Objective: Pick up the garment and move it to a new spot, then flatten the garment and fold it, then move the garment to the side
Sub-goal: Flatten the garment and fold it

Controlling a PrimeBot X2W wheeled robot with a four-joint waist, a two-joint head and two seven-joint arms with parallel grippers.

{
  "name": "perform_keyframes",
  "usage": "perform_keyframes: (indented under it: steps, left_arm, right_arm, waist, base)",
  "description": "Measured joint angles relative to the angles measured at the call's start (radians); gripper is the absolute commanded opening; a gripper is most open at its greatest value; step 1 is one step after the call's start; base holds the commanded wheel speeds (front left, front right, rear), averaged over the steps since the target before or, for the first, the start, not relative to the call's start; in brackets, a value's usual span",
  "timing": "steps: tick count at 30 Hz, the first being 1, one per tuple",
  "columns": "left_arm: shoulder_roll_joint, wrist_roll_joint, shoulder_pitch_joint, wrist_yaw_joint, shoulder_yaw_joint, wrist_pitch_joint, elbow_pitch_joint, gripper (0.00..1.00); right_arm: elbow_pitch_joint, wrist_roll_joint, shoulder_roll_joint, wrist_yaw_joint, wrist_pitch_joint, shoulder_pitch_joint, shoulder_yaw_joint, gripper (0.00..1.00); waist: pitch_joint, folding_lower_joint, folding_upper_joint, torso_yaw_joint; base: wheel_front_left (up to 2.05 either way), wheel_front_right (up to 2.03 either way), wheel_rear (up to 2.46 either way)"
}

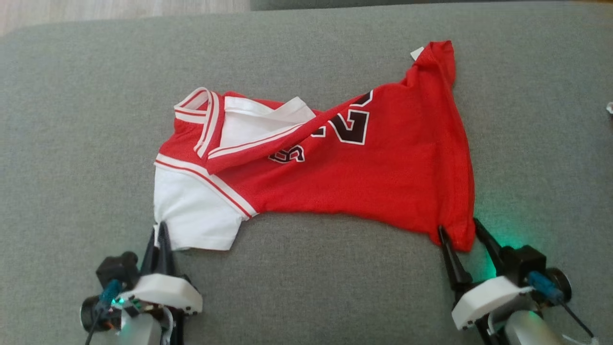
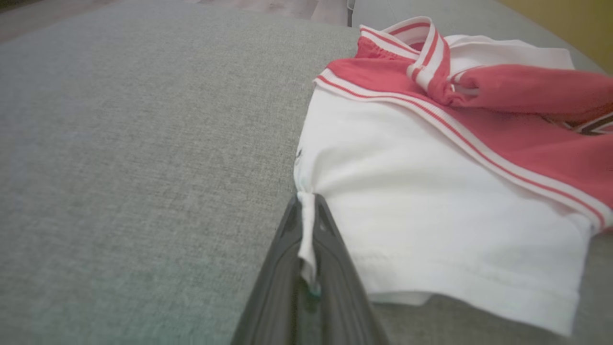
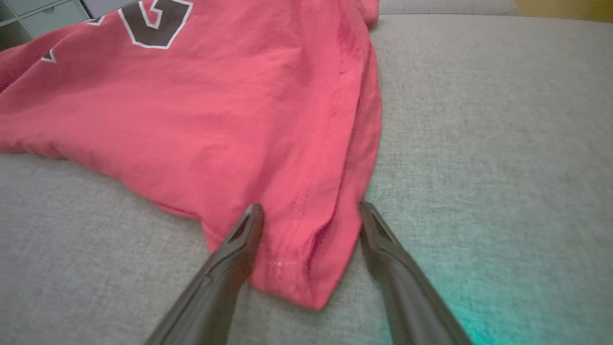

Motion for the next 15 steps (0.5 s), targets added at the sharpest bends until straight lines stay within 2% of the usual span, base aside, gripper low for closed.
perform_keyframes:
  steps: [2,3,4,5,11,15]
  left_arm:
    - [-0.001,-0.001,0.012,0.000,-0.013,0.001,0.002,0.00]
    - [-0.001,-0.001,0.020,0.000,-0.015,0.001,0.002,0.00]
    - [-0.001,-0.001,0.028,0.000,-0.017,0.001,0.001,0.00]
    - [-0.002,-0.001,0.037,0.000,-0.019,0.002,-0.004,0.00]
    - [-0.005,0.004,0.086,-0.002,-0.023,0.013,-0.036,0.00]
    - [-0.007,0.029,0.125,-0.006,-0.015,0.026,-0.090,0.00]
  right_arm:
    - [0.010,0.016,-0.002,0.000,-0.001,0.011,0.003,1.00]
    - [0.017,0.022,-0.002,0.000,-0.002,0.014,0.003,0.95]
    - [0.024,0.030,-0.003,0.000,-0.002,0.016,0.003,0.42]
    - [0.027,0.038,-0.003,0.000,-0.002,0.021,0.003,0.00]
    - [0.028,0.071,0.000,0.000,0.002,0.053,-0.013,0.00]
    - [-0.034,0.092,0.003,0.000,0.015,0.076,-0.050,0.00]
  waist:
    - [-0.011,0.0000,0.0000,0.003]
    - [-0.018,-0.0001,0.0000,0.004]
    - [-0.024,0.0000,0.0000,0.005]
    - [-0.031,0.0000,0.0000,0.006]
    - [-0.070,0.0000,0.0000,0.009]
    - [-0.105,0.0000,0.0000,0.012]
  base:
    - [0.00,0.00,0.00]
    - [0.00,0.00,0.00]
    - [0.00,0.00,0.00]
    - [0.00,0.00,0.00]
    - [0.00,0.00,0.00]
    - [0.00,0.00,0.00]
